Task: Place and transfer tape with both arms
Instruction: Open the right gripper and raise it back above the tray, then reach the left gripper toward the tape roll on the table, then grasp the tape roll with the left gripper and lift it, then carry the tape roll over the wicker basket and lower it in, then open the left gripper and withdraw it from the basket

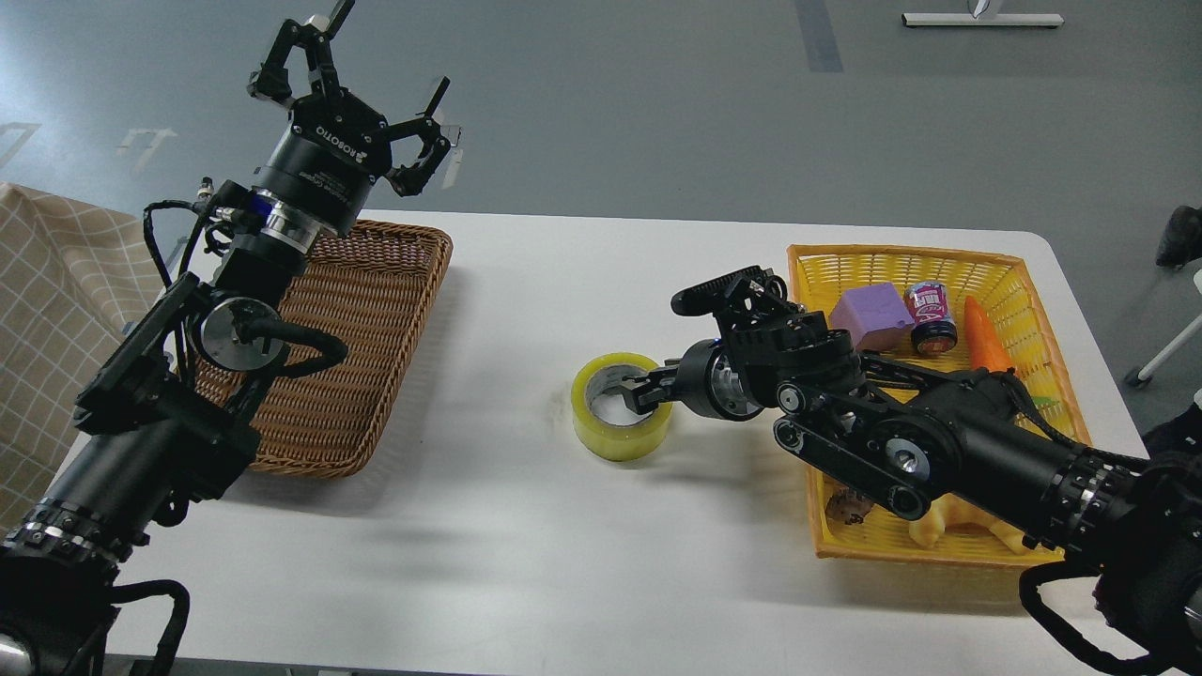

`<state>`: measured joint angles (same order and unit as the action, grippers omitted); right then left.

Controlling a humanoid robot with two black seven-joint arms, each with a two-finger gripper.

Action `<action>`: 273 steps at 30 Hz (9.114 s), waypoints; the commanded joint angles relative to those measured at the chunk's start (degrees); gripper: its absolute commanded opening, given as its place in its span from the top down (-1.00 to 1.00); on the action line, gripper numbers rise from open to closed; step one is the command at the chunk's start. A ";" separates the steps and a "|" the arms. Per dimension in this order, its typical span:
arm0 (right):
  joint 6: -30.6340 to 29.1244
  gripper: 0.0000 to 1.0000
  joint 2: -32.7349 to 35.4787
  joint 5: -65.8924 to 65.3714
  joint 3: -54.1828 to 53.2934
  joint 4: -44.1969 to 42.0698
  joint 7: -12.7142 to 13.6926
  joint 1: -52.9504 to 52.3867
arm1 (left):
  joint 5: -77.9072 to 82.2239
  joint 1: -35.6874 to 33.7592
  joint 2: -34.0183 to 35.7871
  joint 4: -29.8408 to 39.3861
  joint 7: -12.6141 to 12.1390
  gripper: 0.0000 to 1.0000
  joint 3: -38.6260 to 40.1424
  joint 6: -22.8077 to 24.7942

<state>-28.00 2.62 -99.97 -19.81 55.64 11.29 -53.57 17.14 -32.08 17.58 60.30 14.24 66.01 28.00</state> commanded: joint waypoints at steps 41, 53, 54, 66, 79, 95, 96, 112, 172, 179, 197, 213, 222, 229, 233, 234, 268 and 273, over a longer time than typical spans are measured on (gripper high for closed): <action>0.00 -1.00 1.86 60.47 -68.78 8.87 -0.57 13.49 | 13.27 -0.70 1.93 -0.09 -0.26 -0.96 -0.18 0.00; 0.00 -1.00 -2.62 76.94 -68.70 8.70 0.40 19.46 | 25.02 -1.67 4.65 1.66 0.00 -0.96 -2.73 0.00; 0.00 -1.00 -2.62 77.03 -68.52 8.70 0.49 19.91 | 26.70 -1.67 4.65 2.01 0.09 -0.96 -2.73 0.00; 0.00 -1.00 1.68 77.03 -67.99 9.58 2.33 23.68 | 54.64 -2.02 5.09 9.22 0.44 -0.96 -2.90 0.00; 0.00 -1.00 4.41 79.05 -69.05 8.88 2.07 24.92 | 78.74 -2.28 11.67 15.90 0.00 -0.96 -13.43 -0.05; 0.00 -1.00 5.55 79.05 -70.28 8.44 1.72 25.36 | 91.85 -11.59 17.75 22.32 -13.95 -0.95 -32.68 -1.37; 0.00 -1.00 5.55 79.05 -70.28 8.43 1.72 25.36 | 91.76 -12.12 17.66 22.32 -15.19 -0.95 -33.40 -1.28; 0.00 -1.00 5.64 79.05 -70.19 8.35 1.54 29.49 | 90.97 -13.27 10.99 24.52 -25.66 -0.95 -34.46 0.00; 0.00 -1.00 5.11 78.96 -70.10 8.17 1.45 31.60 | 91.58 -13.19 -5.45 7.73 -29.36 -0.85 -46.76 0.00; 0.00 -1.00 5.02 78.96 -70.10 8.17 1.37 31.69 | 91.67 -13.54 -5.37 5.89 -27.08 -0.11 -46.85 0.00; 0.00 -1.00 3.27 78.96 -70.01 8.17 1.37 31.60 | 100.90 -15.65 -4.40 2.90 -19.77 1.00 -46.94 0.00; 0.00 -1.00 1.95 78.96 -70.19 8.17 1.28 31.16 | 94.05 -25.75 1.75 3.51 -18.19 1.00 -46.76 0.00; 0.00 -1.00 1.16 78.96 -70.19 8.17 1.28 31.07 | 91.94 -29.71 9.92 3.60 -16.00 1.00 -46.85 0.00; 0.00 -1.00 0.54 78.96 -70.19 8.26 1.28 30.99 | 91.67 -29.88 18.52 3.60 -13.98 1.00 -46.85 0.00; 0.00 -1.00 0.37 78.96 -70.19 8.26 1.28 30.99 | 91.23 -29.10 22.48 3.60 -13.01 1.00 -46.94 0.00; 0.00 -1.00 0.37 78.96 -70.19 8.26 1.36 30.99 | 91.14 -29.01 23.02 3.51 -13.01 1.00 -46.94 0.00; 0.00 -1.00 -0.69 78.96 -70.02 8.26 1.37 30.63 | 88.07 -14.50 30.76 -2.02 -11.69 1.00 -47.03 0.00; 0.00 -1.00 -0.69 78.96 -70.02 8.26 1.36 30.63 | 86.48 -13.36 30.76 -2.11 -11.78 1.00 -47.03 0.00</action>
<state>-28.00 1.93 -21.00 -89.86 63.90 12.60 -22.97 104.27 -46.08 48.36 58.23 2.55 18.98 28.00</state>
